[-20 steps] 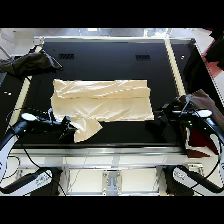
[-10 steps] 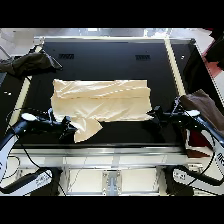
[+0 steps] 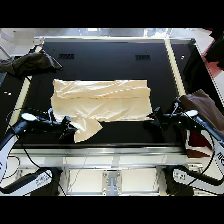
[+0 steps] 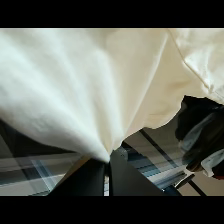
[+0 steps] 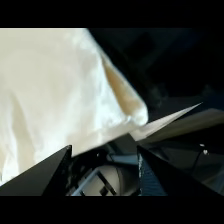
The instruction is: Fold the shirts.
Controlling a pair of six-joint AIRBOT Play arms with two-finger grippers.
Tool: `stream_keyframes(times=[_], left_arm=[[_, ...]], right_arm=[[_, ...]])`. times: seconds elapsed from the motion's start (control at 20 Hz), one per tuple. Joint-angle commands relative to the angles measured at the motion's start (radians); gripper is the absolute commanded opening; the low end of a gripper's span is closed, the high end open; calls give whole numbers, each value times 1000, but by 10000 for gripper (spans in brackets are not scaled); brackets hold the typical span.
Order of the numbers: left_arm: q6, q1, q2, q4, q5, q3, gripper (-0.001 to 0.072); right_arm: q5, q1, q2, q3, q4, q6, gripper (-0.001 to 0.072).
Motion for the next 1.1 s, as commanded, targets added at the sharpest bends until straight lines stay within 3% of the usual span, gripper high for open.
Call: stream_keyframes(times=[0.0,0.1,0.15,0.2,0.3,0.35,0.45,0.65,0.8,1.05], left_arm=[[0,0,1,0,0,0,12],[0,0,1,0,0,0,12],[0,0,1,0,0,0,12],[0,0,1,0,0,0,12],[0,0,1,0,0,0,12],[1,0,2,-3,0,0,12],[44,6,21,-23,-5,4,12],[62,76,156,-28,-14,39,12],[158,101,306,-28,-14,71,11],[110,8,424,28,-117,79,10]], right_arm=[[-124,1,-10,0,22,50,477],[-135,5,-35,0,74,25,472],[-137,17,-46,0,81,18,422],[-145,31,-52,0,83,17,344],[-155,52,-51,0,86,17,100],[-138,53,-48,7,85,-11,21],[-90,53,-9,32,80,-109,21],[-21,50,199,95,-88,-113,20],[121,51,330,122,-267,-97,20],[323,59,372,123,-375,-100,21]])
